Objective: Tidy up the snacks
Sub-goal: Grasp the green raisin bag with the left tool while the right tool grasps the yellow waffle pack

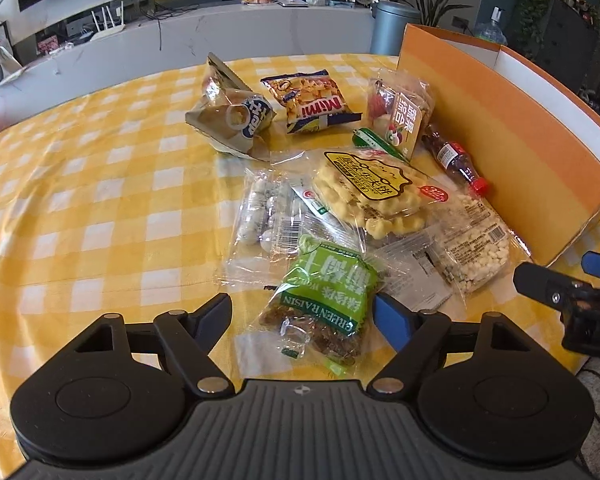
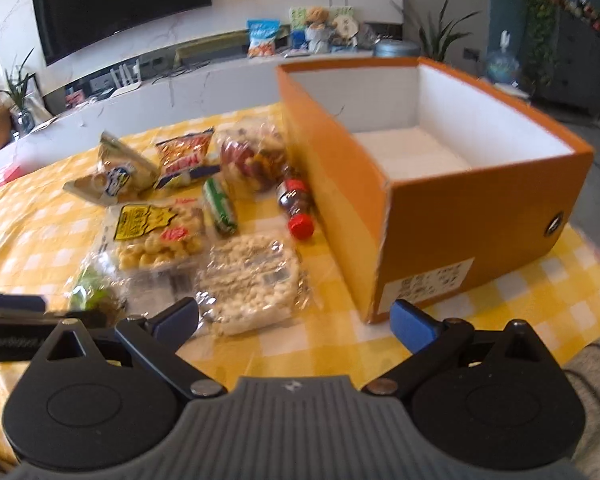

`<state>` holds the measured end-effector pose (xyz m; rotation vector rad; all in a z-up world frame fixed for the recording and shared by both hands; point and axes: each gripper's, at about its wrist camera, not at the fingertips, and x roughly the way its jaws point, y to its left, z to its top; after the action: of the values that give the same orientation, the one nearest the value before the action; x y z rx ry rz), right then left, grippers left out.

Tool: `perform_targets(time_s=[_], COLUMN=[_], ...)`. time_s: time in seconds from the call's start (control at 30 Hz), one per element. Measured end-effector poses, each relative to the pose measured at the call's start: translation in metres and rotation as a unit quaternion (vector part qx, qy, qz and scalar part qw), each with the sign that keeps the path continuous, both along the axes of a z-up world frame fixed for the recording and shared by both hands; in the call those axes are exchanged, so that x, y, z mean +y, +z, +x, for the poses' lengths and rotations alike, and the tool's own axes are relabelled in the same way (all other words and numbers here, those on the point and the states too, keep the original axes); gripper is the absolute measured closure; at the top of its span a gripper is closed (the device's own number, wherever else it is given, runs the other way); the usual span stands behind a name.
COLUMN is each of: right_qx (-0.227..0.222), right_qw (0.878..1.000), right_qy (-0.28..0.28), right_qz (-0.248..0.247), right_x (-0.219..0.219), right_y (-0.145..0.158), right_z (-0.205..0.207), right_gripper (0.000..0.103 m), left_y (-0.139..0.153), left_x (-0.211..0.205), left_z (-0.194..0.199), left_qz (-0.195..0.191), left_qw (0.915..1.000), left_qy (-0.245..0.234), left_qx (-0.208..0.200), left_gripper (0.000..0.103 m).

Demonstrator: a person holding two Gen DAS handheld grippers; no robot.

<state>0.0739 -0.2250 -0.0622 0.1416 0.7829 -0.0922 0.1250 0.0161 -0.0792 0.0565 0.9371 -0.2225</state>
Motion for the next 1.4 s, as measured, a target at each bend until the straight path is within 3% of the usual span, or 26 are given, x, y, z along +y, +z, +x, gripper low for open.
perform_targets(time_s=[0.13, 0.43, 0.83, 0.97, 1.27, 1.4], right_qx=[-0.007, -0.015, -0.047, -0.067, -0.015, -0.015], right_qw=[1.000, 1.000, 0.999, 0.995, 0.989, 0.986], right_qy=[0.003, 0.002, 0.022, 0.062, 0.141, 0.167], right_qz=[-0.002, 0.005, -0.016, -0.039, -0.050, -0.013], right_x=[0.001, -0.001, 0.014, 0.030, 0.070, 0.081], right_y=[0.000, 0.001, 0.008, 0.016, 0.018, 0.023], right_z=[-0.003, -0.005, -0.017, -0.020, 0.035, 0.057], right_gripper=[0.004, 0.004, 0.004, 0.004, 0.008, 0.003], left_y=[-0.003, -0.001, 0.013, 0.019, 0.032, 0.033], left_x=[-0.001, -0.001, 0.011, 0.022, 0.055, 0.065], left_z=[0.009, 0.009, -0.012, -0.017, -0.024, -0.025], left_qz=[-0.014, -0.022, -0.019, -0.024, -0.048, -0.046], left_qw=[0.9998, 0.9997, 0.9994, 0.9987, 0.9950, 0.9942], left_qy=[-0.010, -0.009, 0.023, 0.041, 0.077, 0.086], left_qx=[0.009, 0.012, -0.016, -0.020, -0.043, -0.044], left_gripper=[0.031, 0.047, 0.049, 0.049, 0.049, 0.049])
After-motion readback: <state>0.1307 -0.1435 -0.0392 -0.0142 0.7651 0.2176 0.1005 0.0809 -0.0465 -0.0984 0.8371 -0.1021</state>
